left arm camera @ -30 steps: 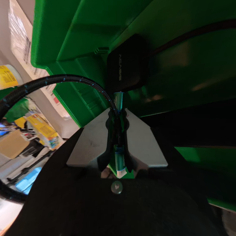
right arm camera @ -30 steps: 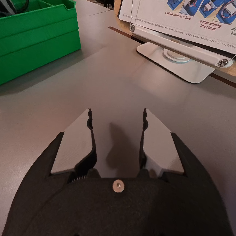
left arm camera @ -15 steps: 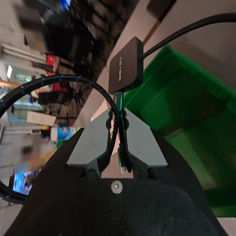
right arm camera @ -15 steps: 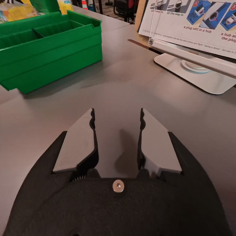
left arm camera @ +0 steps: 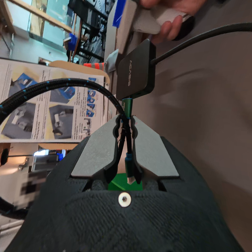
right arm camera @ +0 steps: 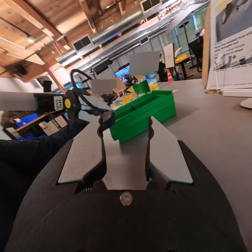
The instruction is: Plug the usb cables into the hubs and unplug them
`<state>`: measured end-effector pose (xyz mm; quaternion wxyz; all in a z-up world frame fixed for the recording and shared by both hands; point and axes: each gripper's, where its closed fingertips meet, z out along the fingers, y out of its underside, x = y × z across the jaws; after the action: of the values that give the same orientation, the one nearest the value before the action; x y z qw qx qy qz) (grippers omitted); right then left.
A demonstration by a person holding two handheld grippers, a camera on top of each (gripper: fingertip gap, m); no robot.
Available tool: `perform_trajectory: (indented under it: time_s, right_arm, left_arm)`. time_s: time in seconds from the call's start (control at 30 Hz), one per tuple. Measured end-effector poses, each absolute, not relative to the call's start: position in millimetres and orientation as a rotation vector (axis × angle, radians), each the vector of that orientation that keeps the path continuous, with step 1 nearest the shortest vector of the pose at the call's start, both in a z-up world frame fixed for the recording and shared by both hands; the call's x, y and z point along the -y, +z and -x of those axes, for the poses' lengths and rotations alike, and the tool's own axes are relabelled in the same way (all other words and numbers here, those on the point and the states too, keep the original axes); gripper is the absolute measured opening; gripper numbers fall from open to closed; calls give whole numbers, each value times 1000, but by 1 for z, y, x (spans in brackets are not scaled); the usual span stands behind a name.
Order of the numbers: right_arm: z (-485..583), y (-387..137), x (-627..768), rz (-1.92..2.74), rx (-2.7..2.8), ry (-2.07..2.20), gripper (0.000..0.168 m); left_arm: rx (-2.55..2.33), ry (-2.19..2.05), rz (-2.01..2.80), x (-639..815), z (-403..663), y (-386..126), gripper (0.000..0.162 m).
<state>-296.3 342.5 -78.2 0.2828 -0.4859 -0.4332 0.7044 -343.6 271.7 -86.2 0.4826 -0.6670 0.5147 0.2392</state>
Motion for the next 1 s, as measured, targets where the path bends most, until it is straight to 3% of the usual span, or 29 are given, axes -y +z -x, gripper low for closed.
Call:
perform_trajectory:
  time_s: [0.2, 0.37, 0.43, 0.6, 1.0]
  right_arm:
    - [283, -89, -298, 1296, 1461, 2081, 63]
    - [271, -111, -264, 1361, 1758, 2208, 21]
    - [271, -118, -255, 1366, 1816, 2236, 16]
    - [290, -131, -262, 1437, 1772, 2116, 11]
    - [304, -120, -319, 1506, 1357, 1986, 10]
  left_arm:
    - [-1379, 548, 1526, -264, 311, -92, 13]
    - [-1521, 836, 1425, -266, 311, -101, 13]
    - [-1580, 918, 1373, -266, 308, -104, 14]
    - [-1588, 952, 1439, -270, 323, -113, 17]
    - [-1291, 318, 1903, -233, 338, -149, 18]
